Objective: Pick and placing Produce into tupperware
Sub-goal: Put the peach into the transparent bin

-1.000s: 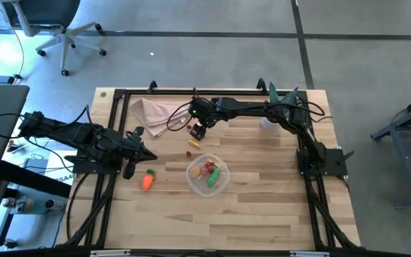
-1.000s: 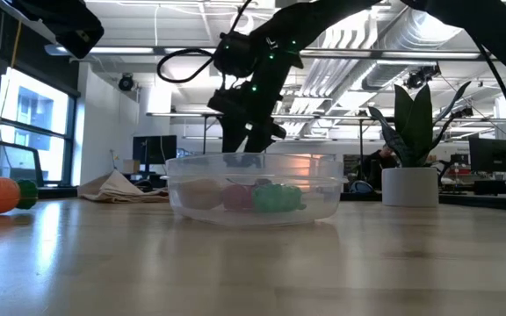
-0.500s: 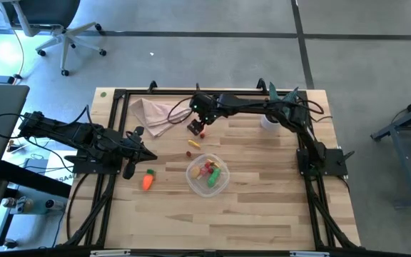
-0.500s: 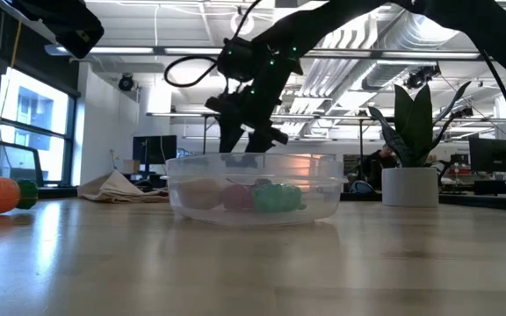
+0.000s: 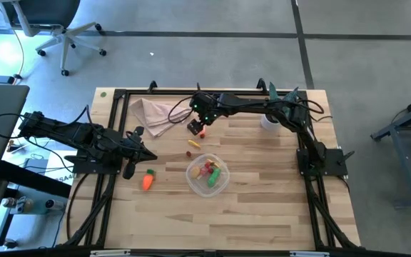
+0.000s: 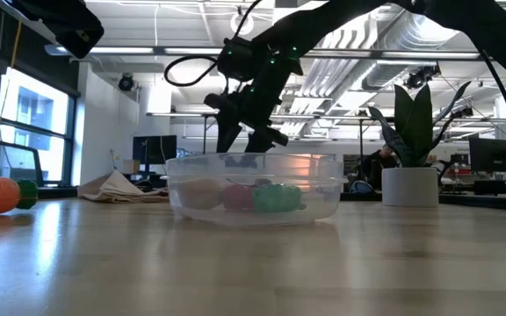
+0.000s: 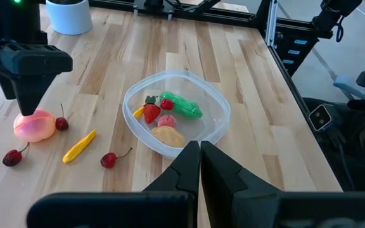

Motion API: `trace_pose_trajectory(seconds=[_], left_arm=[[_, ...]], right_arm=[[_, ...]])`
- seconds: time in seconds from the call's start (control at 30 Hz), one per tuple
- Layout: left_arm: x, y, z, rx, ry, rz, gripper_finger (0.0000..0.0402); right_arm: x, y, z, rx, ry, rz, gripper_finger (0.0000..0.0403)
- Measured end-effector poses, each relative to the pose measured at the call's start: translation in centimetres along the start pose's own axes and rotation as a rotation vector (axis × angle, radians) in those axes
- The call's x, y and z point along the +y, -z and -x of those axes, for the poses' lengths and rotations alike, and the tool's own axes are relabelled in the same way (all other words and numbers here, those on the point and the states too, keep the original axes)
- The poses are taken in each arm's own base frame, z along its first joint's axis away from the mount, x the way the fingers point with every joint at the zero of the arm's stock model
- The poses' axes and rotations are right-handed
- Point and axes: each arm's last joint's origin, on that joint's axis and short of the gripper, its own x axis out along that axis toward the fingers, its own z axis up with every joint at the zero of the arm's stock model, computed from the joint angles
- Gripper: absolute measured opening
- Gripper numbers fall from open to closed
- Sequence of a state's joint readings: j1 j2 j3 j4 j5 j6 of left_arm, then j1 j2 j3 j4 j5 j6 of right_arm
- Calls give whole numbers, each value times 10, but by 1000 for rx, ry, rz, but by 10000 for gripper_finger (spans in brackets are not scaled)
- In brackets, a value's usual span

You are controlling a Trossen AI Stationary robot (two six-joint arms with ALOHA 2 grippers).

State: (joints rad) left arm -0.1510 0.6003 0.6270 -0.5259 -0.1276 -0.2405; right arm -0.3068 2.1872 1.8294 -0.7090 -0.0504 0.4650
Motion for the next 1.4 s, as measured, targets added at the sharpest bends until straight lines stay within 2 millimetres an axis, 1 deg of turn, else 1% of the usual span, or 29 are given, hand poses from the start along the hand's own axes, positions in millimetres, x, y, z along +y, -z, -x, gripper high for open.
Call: trace_pose_trajectory(seconds=[0.3, 0.4, 0.5, 0.6, 0.9, 1.2, 1.4], left_arm=[[0, 0, 0, 0, 0, 0, 5], [0, 0, 0, 0, 0, 0, 5], [0, 0, 0, 0, 0, 0, 5], [0, 0, 0, 0, 1, 0, 5], [0, 0, 0, 0, 0, 0, 5], [0, 0, 0, 0, 0, 0, 5], [0, 0, 0, -1, 0, 0, 5]], right_arm=[[9, 5, -1, -23, 50, 50, 332], [9, 7, -6, -10, 59, 57, 348], [7, 10, -16, 16, 64, 60, 358], [3, 10, -23, 35, 61, 44, 362], [2, 9, -24, 26, 75, 36, 362], [-1, 17, -47, 85, 61, 52, 362], [-2, 16, -51, 64, 63, 54, 362]])
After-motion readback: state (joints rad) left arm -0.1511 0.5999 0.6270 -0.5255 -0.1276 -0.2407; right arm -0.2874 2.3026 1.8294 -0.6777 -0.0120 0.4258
